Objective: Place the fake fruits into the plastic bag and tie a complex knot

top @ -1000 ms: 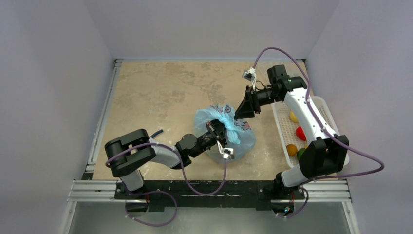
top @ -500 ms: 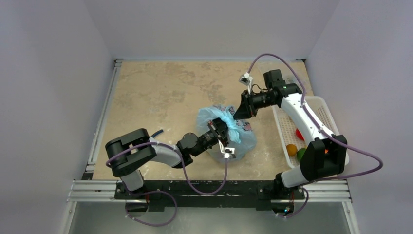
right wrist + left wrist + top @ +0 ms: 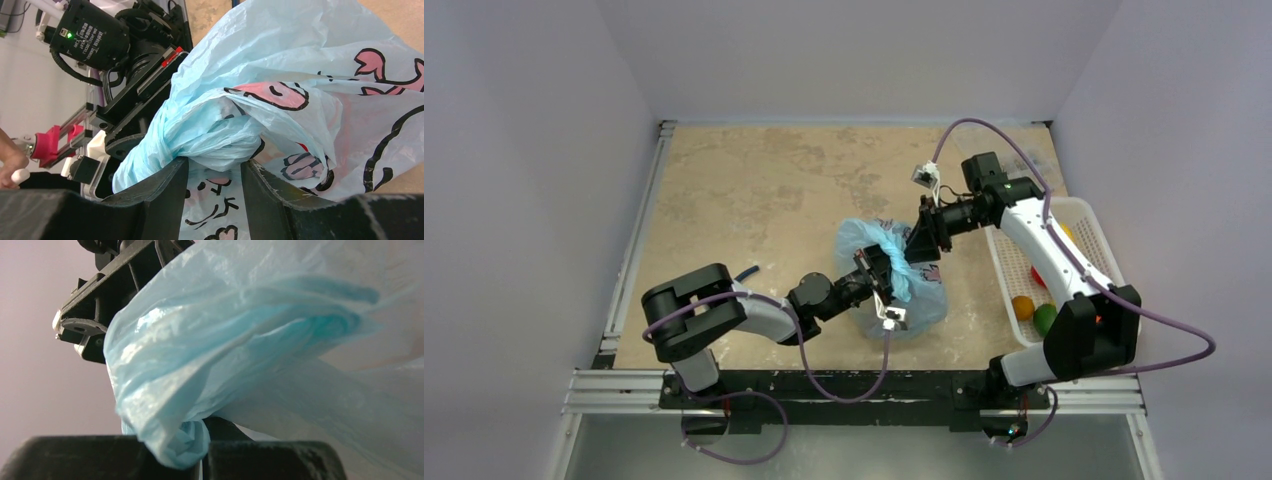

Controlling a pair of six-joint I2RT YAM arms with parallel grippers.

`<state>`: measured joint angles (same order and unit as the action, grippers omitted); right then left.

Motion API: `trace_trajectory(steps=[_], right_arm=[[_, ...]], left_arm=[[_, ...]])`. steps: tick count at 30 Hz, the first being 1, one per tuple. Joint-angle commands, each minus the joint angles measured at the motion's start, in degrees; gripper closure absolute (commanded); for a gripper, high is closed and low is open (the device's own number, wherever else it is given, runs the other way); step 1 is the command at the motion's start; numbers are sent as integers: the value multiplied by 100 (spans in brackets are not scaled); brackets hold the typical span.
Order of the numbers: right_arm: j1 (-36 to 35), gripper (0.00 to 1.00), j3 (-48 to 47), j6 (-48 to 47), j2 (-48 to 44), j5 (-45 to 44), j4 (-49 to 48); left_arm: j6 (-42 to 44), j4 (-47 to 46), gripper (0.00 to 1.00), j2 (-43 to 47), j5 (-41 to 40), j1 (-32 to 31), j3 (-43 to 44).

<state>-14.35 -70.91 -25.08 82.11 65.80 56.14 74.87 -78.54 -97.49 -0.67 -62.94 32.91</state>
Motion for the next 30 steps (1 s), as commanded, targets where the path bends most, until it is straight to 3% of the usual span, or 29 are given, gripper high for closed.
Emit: trace_trajectory(steps=[1, 6, 14, 16, 21, 27, 30], right_arm=[[2, 56, -245, 95, -43, 325, -217], [-5, 54, -346, 564, -6, 404, -697], [-33, 50, -272, 650, 1, 559, -650], [-34, 57, -282, 588, 24, 580, -575], [-33, 87, -385, -152, 127, 601, 106], [-33, 100, -540, -899, 215, 577, 780], [-20, 100, -640, -1168, 277, 577, 1049]], left_arm=[[42, -311, 100, 130, 328, -57, 22], [-35, -311, 100, 277, 699, -117, -174], [19, -315, 100, 294, 971, -156, -125], [39, -311, 100, 269, 964, -160, -79], [63, -311, 100, 237, 801, -159, -1], [148, -311, 100, 232, 638, -157, -130], [150, -311, 90, 296, 511, -156, -240]])
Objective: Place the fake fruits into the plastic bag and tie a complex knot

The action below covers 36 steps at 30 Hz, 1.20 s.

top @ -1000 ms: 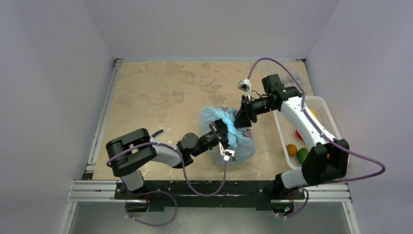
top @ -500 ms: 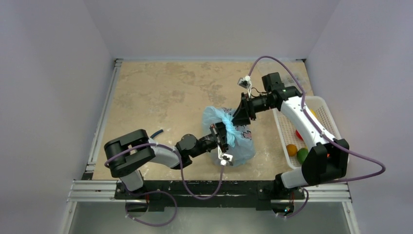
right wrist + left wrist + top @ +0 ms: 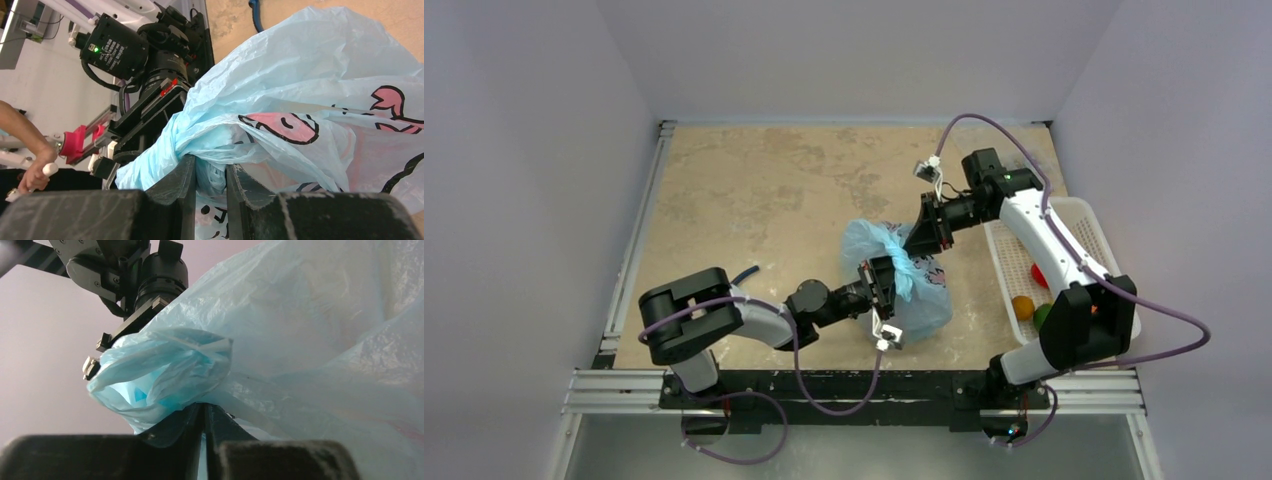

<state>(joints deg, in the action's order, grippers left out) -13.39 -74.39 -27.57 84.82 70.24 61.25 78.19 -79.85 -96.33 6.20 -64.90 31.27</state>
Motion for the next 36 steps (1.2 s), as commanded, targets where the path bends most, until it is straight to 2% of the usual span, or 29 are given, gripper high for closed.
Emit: trace_trajectory(steps=[1, 3, 7, 16, 19, 21, 23, 24, 25, 26, 27, 28, 30, 36], right_arm=[[-103, 100, -311, -926, 8, 134, 552], [-79, 100, -345, -861, -11, 103, 496], [-58, 100, -328, -335, -142, 4, -51], [-51, 100, -138, 258, -430, -267, -754], [-34, 100, -109, 511, -535, -334, -1024], [-39, 100, -13, 660, -578, -355, -1160], [-38, 100, 64, 658, -564, -429, -1145], [-36, 100, 103, 664, -552, -456, -1147], [-41, 100, 141, 686, -547, -483, -1155], [-36, 100, 155, 726, -550, -505, -1186], [-36, 100, 183, 790, -568, -518, -1243], [-39, 100, 202, 878, -590, -551, -1316], [-40, 100, 242, 1061, -663, -618, -1489], [-41, 100, 834, 2279, -1231, -887, -2758]], left_arm=[[-188, -180, 83, 230, -206, 39, -148], [-206, -180, 67, 347, -260, 39, -358], [-238, -180, 54, 665, -281, 40, -839], [-253, -174, 49, 1058, -573, 39, -1333], [-337, -164, 45, 1493, -601, 44, -1721], [-396, 83, 49, 1986, -854, 39, -1891], [-669, 1062, 49, 2890, -1033, 31, -1799], [-1002, 2159, 49, 3543, -1079, 30, -1549], [-1653, 4247, 49, 4241, -991, 46, -1138], [-2199, 5937, 45, 4814, -586, 105, -518], [-2711, 7268, 36, 5135, -33, 218, 12], [-3105, 7803, 32, 5239, 132, 210, 355], [-3834, 8835, 31, 5172, 164, 53, 902], [-5906, 10488, 32, 4634, 917, 134, 2182]])
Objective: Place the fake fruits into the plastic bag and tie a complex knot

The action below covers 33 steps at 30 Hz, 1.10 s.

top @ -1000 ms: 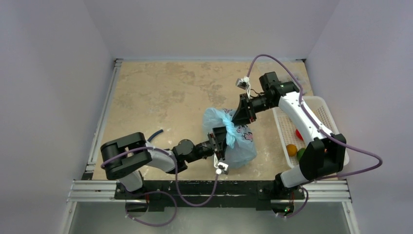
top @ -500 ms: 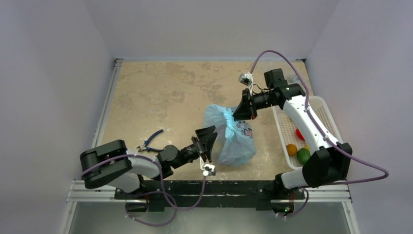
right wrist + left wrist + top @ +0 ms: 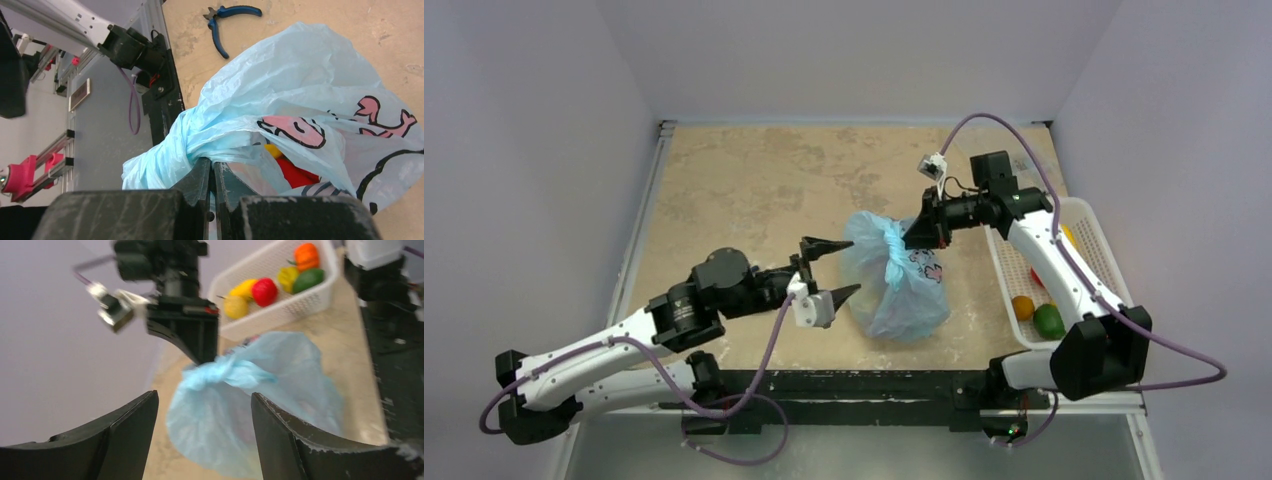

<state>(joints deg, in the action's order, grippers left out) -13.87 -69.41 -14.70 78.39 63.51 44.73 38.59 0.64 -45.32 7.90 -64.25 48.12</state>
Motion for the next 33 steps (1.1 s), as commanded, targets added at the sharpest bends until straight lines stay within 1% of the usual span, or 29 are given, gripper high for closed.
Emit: trace_trajectory(steps=[1, 3, 4, 5, 8, 10, 12, 15, 18, 20, 23, 25, 29, 33], right_arm=[[14, 100, 547, 1268, -699, -264, -1378], [7, 100, 816, 1759, -883, -349, -1820], [6, 100, 894, 1821, -946, -388, -1887], [7, 100, 962, 1890, -1003, -429, -1960], [6, 100, 1048, 1949, -1144, -597, -2028], [8, 100, 1068, 1981, -1224, -742, -2069], [7, 100, 1102, 1996, -1273, -807, -2095], [4, 100, 1154, 2098, -1329, -855, -2173], [4, 100, 1149, 2124, -1401, -890, -2205], [-9, 100, 1143, 2129, -1437, -860, -2202], [-14, 100, 1139, 2059, -1490, -850, -2130], [-20, 100, 1148, 2004, -1513, -849, -2069], [-36, 100, 1142, 1931, -1565, -845, -1990], [-34, 100, 1085, 1721, -1583, -779, -1792]], left_arm=[[-2406, 2570, 32, -536, 1062, 195, 602], [-3349, 2700, 34, -682, 1643, 633, 744], [-4062, 2743, 36, -814, 1864, 847, 812], [-4497, 2789, 37, -971, 1995, 1029, 900], [-5085, 2872, 39, -1521, 2360, 1107, 1269], [-5446, 2624, 39, -1740, 2528, 1099, 1398], [-5621, 2434, 39, -1942, 2690, 1074, 1488], [-5758, 2200, 39, -2214, 2696, 1002, 1607], [-5869, 2089, 38, -2506, 2455, 948, 1819], [-5919, 2184, 38, -2773, 2203, 955, 2011], [-5896, 2167, 41, -3070, 2003, 992, 2234], [-5876, 2121, 45, -3223, 1976, 993, 2370], [-5846, 2128, 56, -3422, 1847, 988, 2531], [-5793, 2318, 73, -3413, 1548, 1065, 2424]])
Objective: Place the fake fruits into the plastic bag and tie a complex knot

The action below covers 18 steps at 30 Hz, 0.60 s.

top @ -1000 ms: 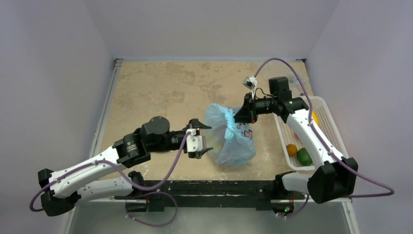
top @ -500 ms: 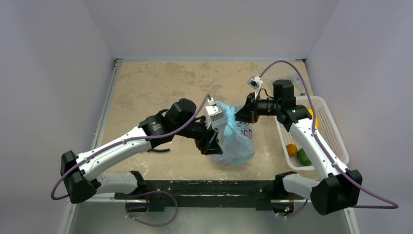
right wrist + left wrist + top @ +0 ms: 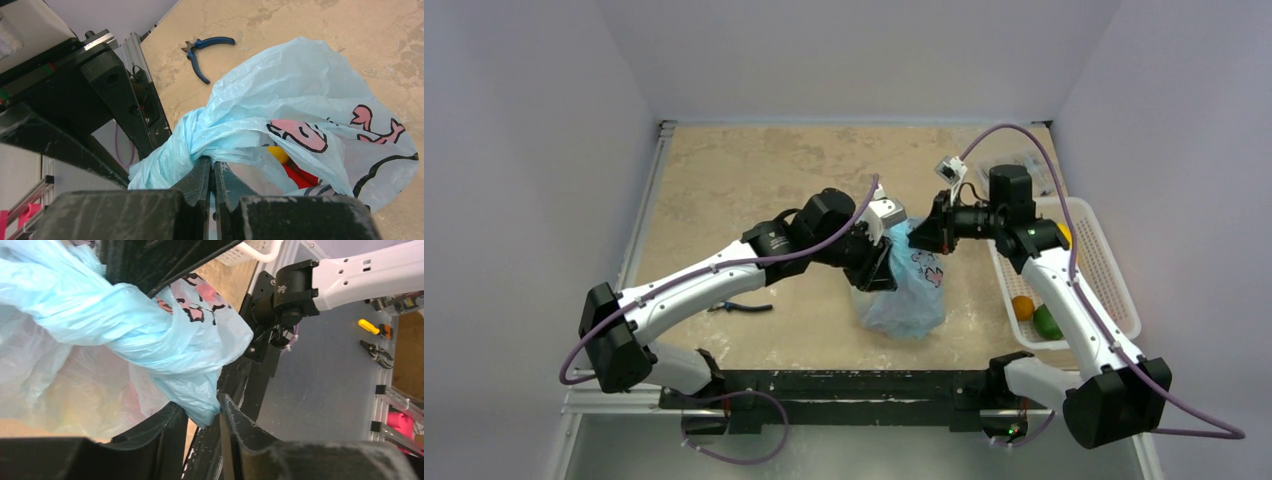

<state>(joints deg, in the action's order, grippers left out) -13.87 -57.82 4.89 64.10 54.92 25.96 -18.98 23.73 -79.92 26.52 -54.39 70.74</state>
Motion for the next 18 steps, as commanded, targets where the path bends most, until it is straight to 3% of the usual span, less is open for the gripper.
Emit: trace_trajectory(steps=[1, 5, 18], right_arm=[[-28, 100, -86, -272, -148, 168, 127], [-17, 100, -207, -587, -125, 97, 458], [447, 100, -763, -1476, 129, -30, 1241]], left_arm=[[-47, 19, 77, 87, -384, 145, 94], [-46, 70, 100, 230, -470, 353, -134], [422, 208, 100, 890, -814, 571, -936]])
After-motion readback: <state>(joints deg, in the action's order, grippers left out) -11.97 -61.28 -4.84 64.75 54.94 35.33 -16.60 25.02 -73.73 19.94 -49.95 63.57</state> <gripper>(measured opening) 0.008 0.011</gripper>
